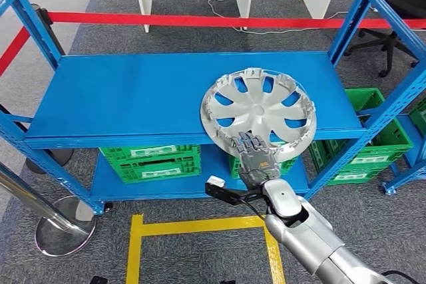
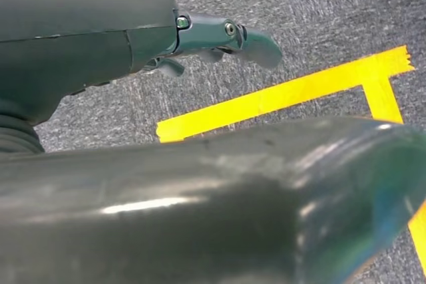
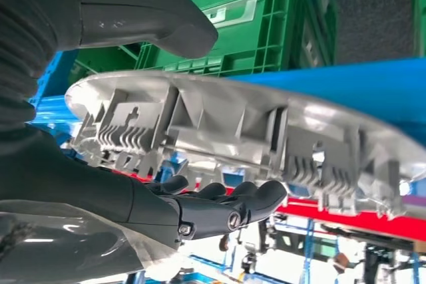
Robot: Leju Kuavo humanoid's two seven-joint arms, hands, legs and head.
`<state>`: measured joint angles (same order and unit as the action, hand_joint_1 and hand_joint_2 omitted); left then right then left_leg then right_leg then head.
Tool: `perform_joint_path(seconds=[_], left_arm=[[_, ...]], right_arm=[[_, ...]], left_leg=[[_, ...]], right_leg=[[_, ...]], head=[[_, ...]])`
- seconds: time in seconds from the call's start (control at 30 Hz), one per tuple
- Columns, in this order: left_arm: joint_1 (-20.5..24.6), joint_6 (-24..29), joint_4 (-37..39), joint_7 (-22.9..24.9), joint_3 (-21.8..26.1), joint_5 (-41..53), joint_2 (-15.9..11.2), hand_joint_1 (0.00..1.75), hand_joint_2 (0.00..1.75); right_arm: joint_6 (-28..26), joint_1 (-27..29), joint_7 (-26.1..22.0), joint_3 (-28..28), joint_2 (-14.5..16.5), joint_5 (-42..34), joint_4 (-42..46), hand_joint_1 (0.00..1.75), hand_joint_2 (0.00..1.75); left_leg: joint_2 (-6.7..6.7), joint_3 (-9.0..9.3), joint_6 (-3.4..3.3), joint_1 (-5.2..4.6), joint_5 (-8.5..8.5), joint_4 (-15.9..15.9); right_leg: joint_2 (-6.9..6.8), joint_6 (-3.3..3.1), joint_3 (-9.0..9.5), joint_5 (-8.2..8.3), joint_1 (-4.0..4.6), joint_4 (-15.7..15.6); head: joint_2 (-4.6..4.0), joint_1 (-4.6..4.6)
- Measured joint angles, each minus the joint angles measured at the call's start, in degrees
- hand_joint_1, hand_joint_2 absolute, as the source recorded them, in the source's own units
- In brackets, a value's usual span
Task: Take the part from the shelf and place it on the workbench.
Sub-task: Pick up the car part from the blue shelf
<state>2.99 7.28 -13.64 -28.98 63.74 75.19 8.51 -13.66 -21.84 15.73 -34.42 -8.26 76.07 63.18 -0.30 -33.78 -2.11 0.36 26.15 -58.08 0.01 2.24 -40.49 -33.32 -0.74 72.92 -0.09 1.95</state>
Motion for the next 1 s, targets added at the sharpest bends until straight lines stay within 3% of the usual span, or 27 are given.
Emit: perform_joint_path(seconds=[0.07,0.13,0.23,0.3,0.33,0.4,0.43,0.47,0.5,0.6,0.67,0.73,0.83,0.93,0.97,1.0], left_arm=[[0.0,0.0,0.0,0.0,0.0,0.0,0.0,0.0,0.0],[0.1,0.0,0.0,0.0,0.0,0.0,0.1,0.0,0.0],[0.1,0.0,0.0,0.0,0.0,0.0,0.1,0.0,0.0],[0.1,0.0,0.0,0.0,0.0,0.0,0.0,0.0,0.0],[0.1,0.0,0.0,0.0,0.0,0.0,0.0,0.0,0.0],[0.2,0.0,0.0,0.0,0.0,0.0,0.0,0.0,0.0],[0.2,0.0,0.0,0.0,0.0,0.0,0.0,0.0,0.0],[0.2,0.0,0.0,0.0,0.0,0.0,0.0,0.0,0.0],[0.2,0.0,0.0,0.1,0.0,0.0,0.0,0.0,0.0],[0.3,0.0,0.0,0.3,0.0,0.0,0.0,0.0,0.0],[0.4,0.0,0.0,0.4,-0.1,0.0,0.0,0.0,0.0],[0.3,0.0,0.0,0.5,-0.1,0.0,0.1,0.0,0.0],[0.4,0.0,0.0,0.5,-0.1,0.0,0.2,0.0,0.0],[0.5,-0.1,0.0,0.6,-0.2,0.1,0.2,0.0,0.0],[0.5,-0.1,0.0,0.7,-0.2,0.1,0.3,0.0,0.0],[0.5,-0.1,0.0,0.8,-0.2,0.1,0.3,0.0,0.0]], right_arm=[[0.1,-0.1,0.0,0.0,0.0,0.2,-0.1,0.0,1.75],[0.2,-0.3,0.0,0.0,0.1,0.3,-0.2,0.0,1.75],[0.3,-0.2,-0.1,0.0,0.3,0.3,-0.4,0.0,1.75],[0.3,-0.3,-0.1,0.1,0.3,0.3,-0.5,0.0,1.75],[0.4,-0.4,-0.1,0.1,0.4,0.3,-0.6,0.0,1.75],[0.8,-0.4,0.0,0.0,0.6,0.2,-0.9,0.0,1.75],[1.0,-0.4,0.0,0.0,0.7,0.2,-1.2,0.0,1.75],[1.1,-0.4,0.2,0.0,0.8,0.2,-1.5,0.0,1.75],[1.3,-0.4,0.6,0.0,0.8,0.3,-1.8,0.0,1.75],[1.4,-0.7,2.2,0.3,1.2,1.0,-2.7,0.0,1.75],[1.6,-1.2,3.3,0.7,1.5,1.6,-3.5,0.0,1.75],[1.6,-1.5,4.0,1.1,1.8,1.9,-4.4,0.0,1.75],[1.5,-2.3,4.6,1.8,1.9,2.2,-5.4,0.0,1.75],[1.5,-2.8,4.9,2.2,2.1,2.3,-6.8,0.0,1.75],[1.5,-2.8,5.1,2.4,2.1,2.4,-7.2,0.0,1.75],[1.6,-2.8,5.2,2.5,2.2,2.5,-7.6,0.0,1.75]], left_leg=[[-0.09,0.11,0.1,-0.04,0.05,0.0],[-0.1,-0.05,0.48,-0.24,0.12,-0.2],[-0.07,-0.25,1.34,-0.26,-0.02,-0.1],[-0.03,-0.71,2.02,-0.1,1.11,-1.4],[0.0,-1.7,2.37,0.0,2.63,-3.8],[0.04,-5.01,2.94,0.18,6.47,-11.5],[0.04,-6.5,3.1,0.24,7.65,-14.9],[0.05,-7.15,3.17,0.25,7.67,-16.3],[0.05,-6.8,3.15,0.25,6.63,-15.6],[0.06,-1.66,2.62,0.19,1.18,-4.9],[0.04,0.24,2.08,0.02,0.22,-0.6],[0.01,0.27,1.49,-0.09,0.42,-0.1],[0.08,0.42,0.39,0.2,-0.01,0.5],[0.11,0.4,-0.03,0.21,-0.05,0.6],[0.1,0.41,-0.04,0.18,-0.04,0.6],[0.06,0.43,-0.04,0.17,-0.03,0.6]], right_leg=[[-0.02,-0.49,3.63,3.92,0.1,-7.8],[0.02,-0.88,6.74,5.71,0.27,-13.9],[0.11,-1.4,7.51,5.83,0.39,-15.2],[0.05,-2.04,7.64,6.14,0.17,-15.6],[0.0,-2.34,7.7,6.27,0.04,-15.8],[-0.07,-2.62,7.69,6.29,0.05,-15.8],[-0.1,-2.64,7.69,6.28,0.07,-15.8],[-0.11,-2.65,7.7,6.28,0.08,-15.8],[-0.1,-2.64,7.73,6.27,0.08,-15.8],[-0.02,-2.37,7.88,6.13,0.21,-15.6],[0.02,-1.87,7.66,6.09,0.41,-15.5],[0.0,-1.23,7.51,6.19,0.44,-15.6],[0.02,-0.42,6.01,4.23,0.29,-12.9],[0.01,0.01,0.63,-0.66,0.14,-1.8],[0.0,0.1,-0.69,-1.27,0.13,0.9],[0.0,0.11,-0.91,-0.67,0.13,1.2]], head=[[0.0,0.01],[0.0,-0.05],[0.0,-0.08],[0.0,-0.19],[0.0,-0.29],[0.0,-0.42],[0.0,-0.42],[0.0,-0.42],[0.0,-0.44],[0.0,-0.44],[0.0,-0.38],[0.0,-0.35],[0.0,-0.15],[0.0,0.0],[0.0,-0.01],[0.0,0.02]])
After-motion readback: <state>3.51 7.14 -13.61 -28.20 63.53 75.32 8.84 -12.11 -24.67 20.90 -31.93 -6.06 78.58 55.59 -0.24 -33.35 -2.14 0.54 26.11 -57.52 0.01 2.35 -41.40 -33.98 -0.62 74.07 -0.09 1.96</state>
